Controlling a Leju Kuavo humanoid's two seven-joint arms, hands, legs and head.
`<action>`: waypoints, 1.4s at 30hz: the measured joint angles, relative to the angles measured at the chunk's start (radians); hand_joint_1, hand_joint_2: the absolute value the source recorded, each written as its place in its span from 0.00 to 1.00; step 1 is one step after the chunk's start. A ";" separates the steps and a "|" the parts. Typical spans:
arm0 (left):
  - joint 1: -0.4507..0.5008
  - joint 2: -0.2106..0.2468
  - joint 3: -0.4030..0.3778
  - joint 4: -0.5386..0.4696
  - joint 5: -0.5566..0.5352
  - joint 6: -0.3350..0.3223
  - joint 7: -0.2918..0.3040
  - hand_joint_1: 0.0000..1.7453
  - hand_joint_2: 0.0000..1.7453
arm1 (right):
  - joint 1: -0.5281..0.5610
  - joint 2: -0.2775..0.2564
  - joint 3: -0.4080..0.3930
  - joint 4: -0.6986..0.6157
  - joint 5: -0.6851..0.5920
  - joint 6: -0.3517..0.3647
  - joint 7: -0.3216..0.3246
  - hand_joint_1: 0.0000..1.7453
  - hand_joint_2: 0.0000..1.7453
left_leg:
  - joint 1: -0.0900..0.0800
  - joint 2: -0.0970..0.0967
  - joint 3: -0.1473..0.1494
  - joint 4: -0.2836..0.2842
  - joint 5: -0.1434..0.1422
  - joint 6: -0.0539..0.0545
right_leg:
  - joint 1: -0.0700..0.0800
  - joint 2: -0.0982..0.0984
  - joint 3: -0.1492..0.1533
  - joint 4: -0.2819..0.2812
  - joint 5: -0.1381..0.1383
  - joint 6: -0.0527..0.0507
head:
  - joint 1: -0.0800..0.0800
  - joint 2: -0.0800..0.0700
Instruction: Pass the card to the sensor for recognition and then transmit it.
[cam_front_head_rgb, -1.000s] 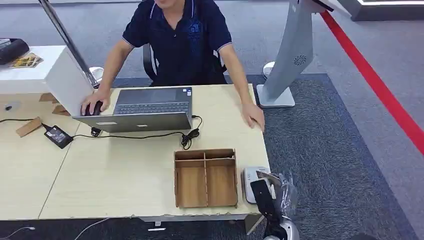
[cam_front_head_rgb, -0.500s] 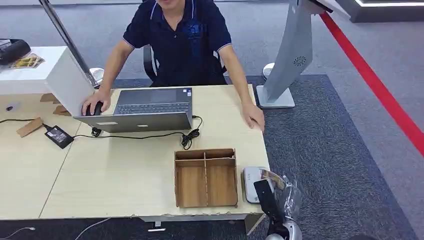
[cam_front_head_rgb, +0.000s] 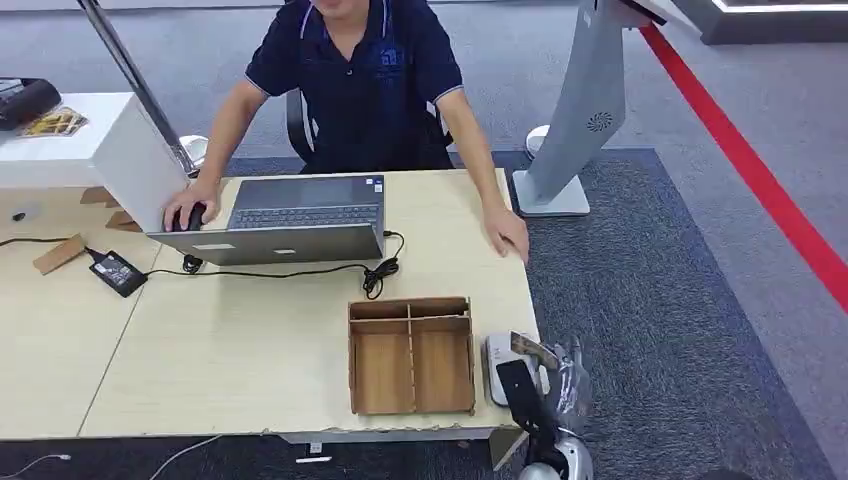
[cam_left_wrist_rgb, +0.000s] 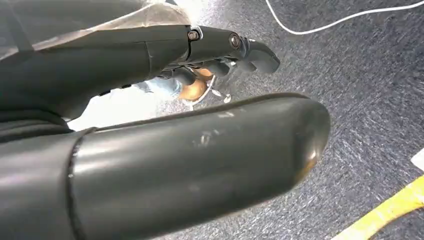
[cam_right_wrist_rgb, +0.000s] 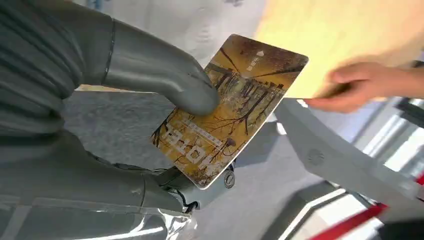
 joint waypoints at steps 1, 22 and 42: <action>0.000 0.000 0.000 0.000 -0.002 0.000 0.000 0.00 0.00 | 0.002 0.009 -0.004 -0.021 -0.006 0.000 -0.020 1.00 1.00 | 0.000 0.000 0.000 0.000 0.000 0.000 | 0.000 0.000 0.000 0.000 0.000 0.000 | 0.000 0.000; -0.001 0.000 -0.003 0.000 -0.032 -0.016 -0.014 0.00 0.00 | 0.027 0.033 0.072 -0.449 0.030 0.003 0.013 1.00 1.00 | 0.000 0.000 -0.001 0.000 0.000 0.000 | 0.000 0.000 0.000 0.000 0.000 0.000 | 0.000 0.000; -0.003 0.000 -0.009 0.000 -0.045 -0.028 -0.018 0.00 0.00 | 0.016 0.021 0.145 -0.484 0.032 0.004 0.062 0.00 1.00 | 0.000 0.000 -0.001 0.000 0.000 0.000 | 0.000 0.000 0.000 0.000 0.000 0.000 | 0.000 0.000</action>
